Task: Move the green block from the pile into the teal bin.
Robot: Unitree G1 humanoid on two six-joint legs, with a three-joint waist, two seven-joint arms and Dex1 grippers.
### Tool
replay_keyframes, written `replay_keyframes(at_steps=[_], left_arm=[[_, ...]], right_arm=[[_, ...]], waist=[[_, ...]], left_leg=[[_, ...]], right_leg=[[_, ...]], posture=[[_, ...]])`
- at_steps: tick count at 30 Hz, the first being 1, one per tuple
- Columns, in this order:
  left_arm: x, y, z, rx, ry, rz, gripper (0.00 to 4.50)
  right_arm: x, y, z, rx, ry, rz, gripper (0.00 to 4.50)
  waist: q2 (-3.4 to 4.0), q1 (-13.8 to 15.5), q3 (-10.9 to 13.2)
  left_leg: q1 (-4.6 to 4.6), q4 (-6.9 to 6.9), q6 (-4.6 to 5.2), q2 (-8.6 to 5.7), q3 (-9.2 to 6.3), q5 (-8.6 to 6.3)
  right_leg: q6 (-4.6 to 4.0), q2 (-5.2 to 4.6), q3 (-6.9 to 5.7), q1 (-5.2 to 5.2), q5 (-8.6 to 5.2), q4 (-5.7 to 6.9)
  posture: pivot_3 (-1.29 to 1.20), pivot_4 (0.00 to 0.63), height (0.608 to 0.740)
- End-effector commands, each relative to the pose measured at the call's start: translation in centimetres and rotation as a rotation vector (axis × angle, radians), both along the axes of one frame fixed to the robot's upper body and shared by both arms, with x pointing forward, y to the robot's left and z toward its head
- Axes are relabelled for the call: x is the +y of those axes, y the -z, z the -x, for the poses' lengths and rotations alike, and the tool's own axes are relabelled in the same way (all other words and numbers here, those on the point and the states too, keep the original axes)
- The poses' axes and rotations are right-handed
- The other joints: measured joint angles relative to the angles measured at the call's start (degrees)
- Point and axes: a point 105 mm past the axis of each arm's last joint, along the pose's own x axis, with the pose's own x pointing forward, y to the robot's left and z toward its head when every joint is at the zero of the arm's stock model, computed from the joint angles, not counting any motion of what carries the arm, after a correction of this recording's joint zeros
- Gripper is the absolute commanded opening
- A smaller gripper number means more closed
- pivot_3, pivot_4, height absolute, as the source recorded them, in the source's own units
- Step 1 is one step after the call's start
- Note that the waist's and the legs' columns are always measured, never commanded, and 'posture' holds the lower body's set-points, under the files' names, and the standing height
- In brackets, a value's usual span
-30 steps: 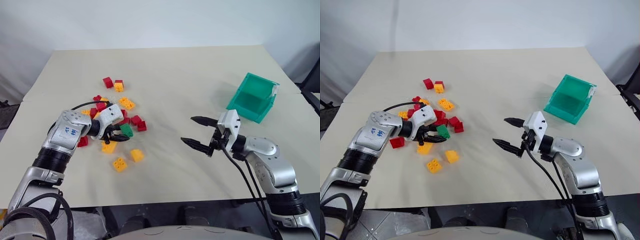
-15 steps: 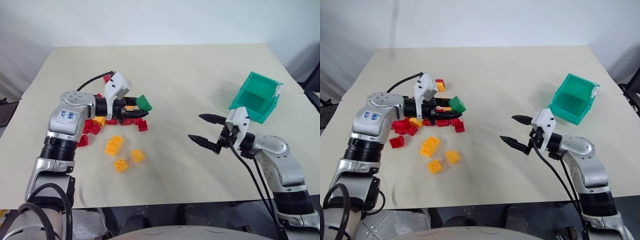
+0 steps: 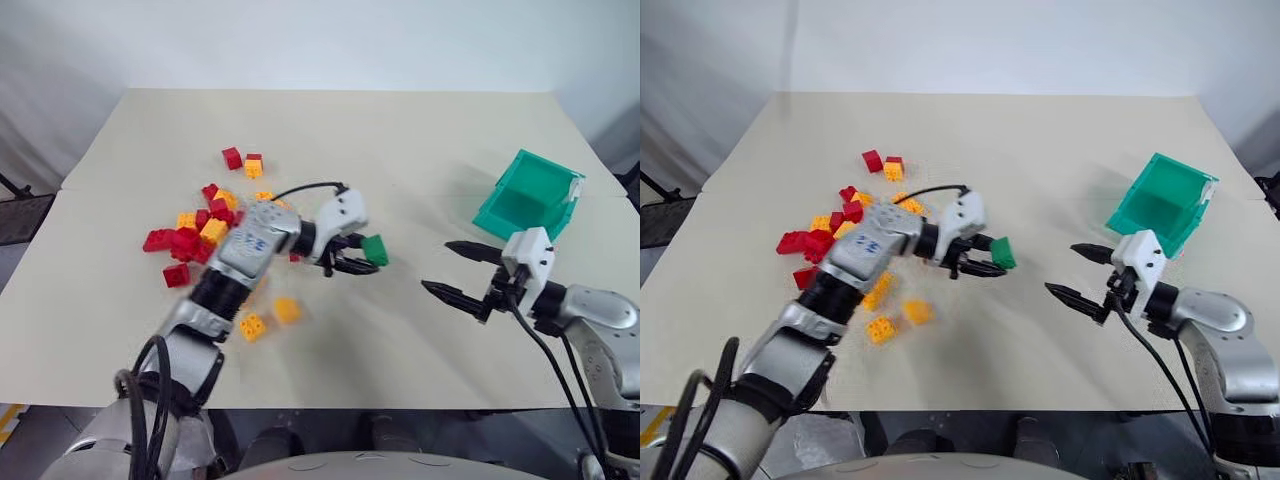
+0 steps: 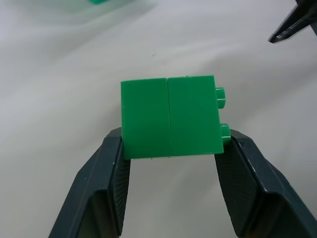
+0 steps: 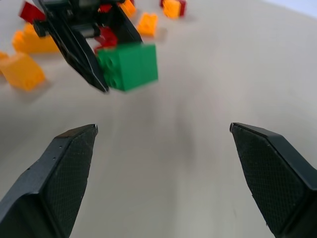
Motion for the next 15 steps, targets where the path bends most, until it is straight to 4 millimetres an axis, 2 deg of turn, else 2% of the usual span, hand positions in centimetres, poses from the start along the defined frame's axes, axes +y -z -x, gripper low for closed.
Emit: replay_keyframes(at_steps=[1, 4, 8, 10, 11, 15], left_arm=[[-1.4, 0.6, -0.1, -0.053, 0.032, -0.051, 2.14], [-2.0, 1.0, -0.1, -0.056, 0.052, -0.067, 2.14], [-2.9, 0.5, 0.2, -0.073, 0.094, -0.041, 2.14], [-3.1, 0.6, 0.1, 0.009, 0.064, -0.056, 2.14], [-3.1, 0.9, 0.1, 0.061, 0.038, -0.073, 2.85], [-3.2, 0.2, -0.2, 0.031, 0.033, -0.074, 4.01]], right_arm=[[-0.2, -1.9, 0.8, -0.071, 0.024, -0.004, 4.5], [-0.1, -1.9, 1.2, -0.073, 0.038, -0.009, 4.5], [0.2, -1.8, 1.5, -0.072, 0.053, -0.009, 4.5], [0.3, -1.9, 1.5, -0.074, 0.058, -0.013, 4.5], [0.3, -1.9, 1.5, -0.075, 0.06, -0.014, 4.5], [0.3, -2.0, 1.3, -0.073, 0.063, -0.013, 4.5]], waist=[[0.0, -0.2, 0.0], [0.0, -0.1, 0.0], [0.0, 0.1, 0.0], [0.0, 0.3, 0.0], [0.0, 0.4, 0.0], [0.0, 0.4, 0.0]], left_leg=[[0.02, -0.04, 0.0, 0.0, 0.02, 0.0], [0.04, -0.03, 0.0, 0.04, 0.02, 0.0], [0.03, 0.02, 0.0, 0.09, -0.02, 0.0], [0.0, 0.05, 0.03, 0.14, -0.07, -0.01], [-0.02, 0.07, 0.07, 0.13, -0.06, -0.01], [-0.08, 0.09, 0.18, 0.03, -0.06, -0.03]], right_leg=[[0.0, 0.0, 0.01, 0.0, 0.0, 0.0], [-0.01, 0.01, 0.02, -0.01, 0.0, 0.02], [-0.01, -0.05, 0.04, 0.0, 0.0, 0.01], [0.01, -0.11, 0.03, 0.0, 0.01, 0.01], [0.03, -0.14, 0.02, 0.0, 0.02, 0.01], [0.1, -0.14, 0.02, 0.0, 0.06, -0.07]], posture=[[0.0, 0.15, 0.74], [0.0, 0.15, 0.74], [0.0, 0.15, 0.74], [0.0, 0.15, 0.74], [0.0, 0.15, 0.74], [0.0, 0.15, 0.74]])
